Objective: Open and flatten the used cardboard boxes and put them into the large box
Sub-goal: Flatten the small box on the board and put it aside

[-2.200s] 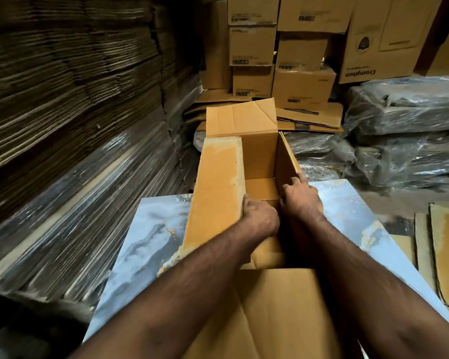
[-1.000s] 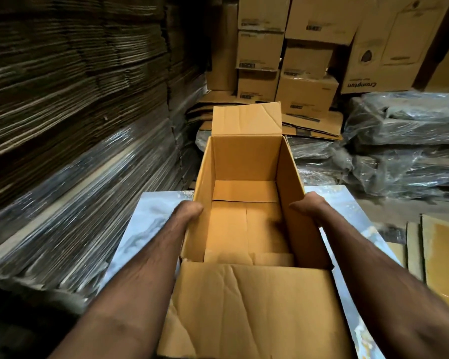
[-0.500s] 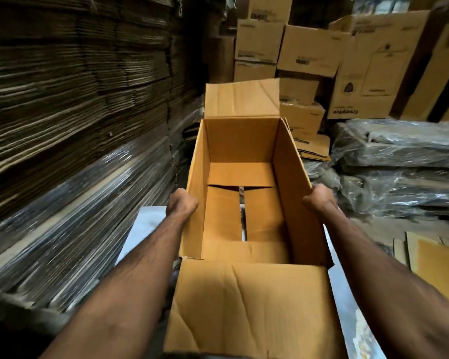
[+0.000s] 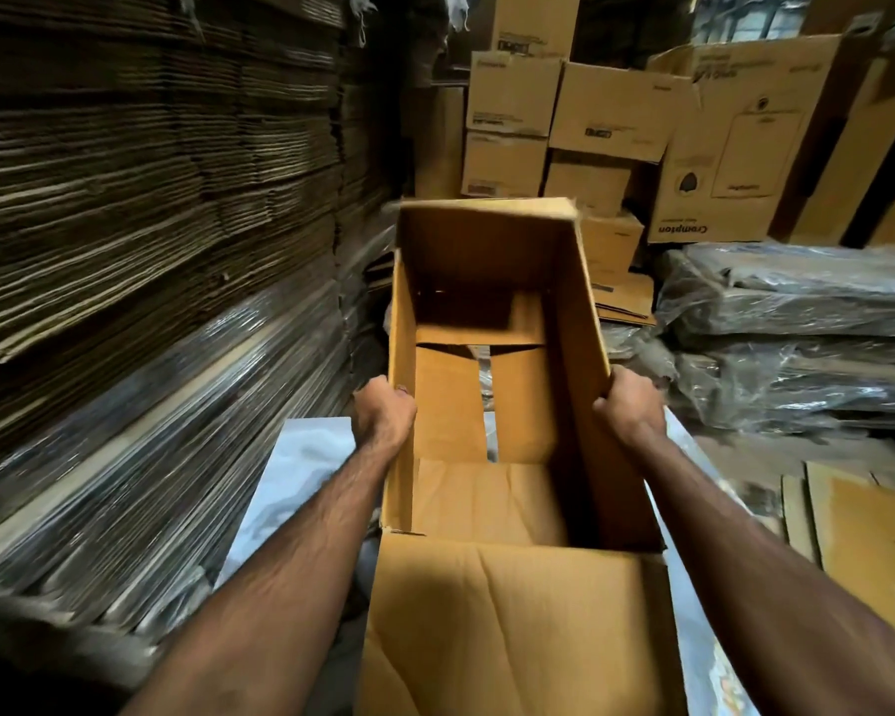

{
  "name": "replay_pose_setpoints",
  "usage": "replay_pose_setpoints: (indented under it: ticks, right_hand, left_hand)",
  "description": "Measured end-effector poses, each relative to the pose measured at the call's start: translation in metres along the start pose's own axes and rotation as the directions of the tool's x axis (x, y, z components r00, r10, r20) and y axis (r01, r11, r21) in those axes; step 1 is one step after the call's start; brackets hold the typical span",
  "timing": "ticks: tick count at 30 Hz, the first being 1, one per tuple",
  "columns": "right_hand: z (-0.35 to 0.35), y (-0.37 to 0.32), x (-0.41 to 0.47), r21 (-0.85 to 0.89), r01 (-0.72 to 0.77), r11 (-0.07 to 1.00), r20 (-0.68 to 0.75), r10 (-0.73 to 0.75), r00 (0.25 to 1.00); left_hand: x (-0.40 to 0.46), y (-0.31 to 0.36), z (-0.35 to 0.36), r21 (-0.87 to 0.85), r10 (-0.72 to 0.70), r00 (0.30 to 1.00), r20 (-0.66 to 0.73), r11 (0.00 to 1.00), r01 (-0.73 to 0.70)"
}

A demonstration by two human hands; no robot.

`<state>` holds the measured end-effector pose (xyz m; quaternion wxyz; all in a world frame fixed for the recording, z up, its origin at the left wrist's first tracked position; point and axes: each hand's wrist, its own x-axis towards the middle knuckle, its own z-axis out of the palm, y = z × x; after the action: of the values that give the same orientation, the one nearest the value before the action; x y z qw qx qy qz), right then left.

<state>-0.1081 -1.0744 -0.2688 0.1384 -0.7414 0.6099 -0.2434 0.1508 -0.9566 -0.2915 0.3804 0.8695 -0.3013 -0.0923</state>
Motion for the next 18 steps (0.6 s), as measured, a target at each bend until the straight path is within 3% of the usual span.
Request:
replay_pose_setpoints:
  ticks: [4,9,18]
  right_hand:
    - [-0.011,0.003,0.001,-0.004,0.047,0.999,0.010,-0.047,0.999]
    - [-0.034,0.013,0.021,0.040,-0.064,0.997,0.023,0.063,0.998]
    - [-0.039,0.012,0.024,0.057,-0.003,0.998,0.008,0.002,1.000]
  left_hand:
    - [0.015,-0.006,-0.019,0.014,-0.059,0.998,-0.010,0.998,0.059]
    - [0.034,-0.002,-0.045,0.107,0.008,1.000,-0.008,0.994,-0.007]
    - [0.021,0.001,-0.042,0.127,-0.008,1.000,-0.029,0.992,0.012]
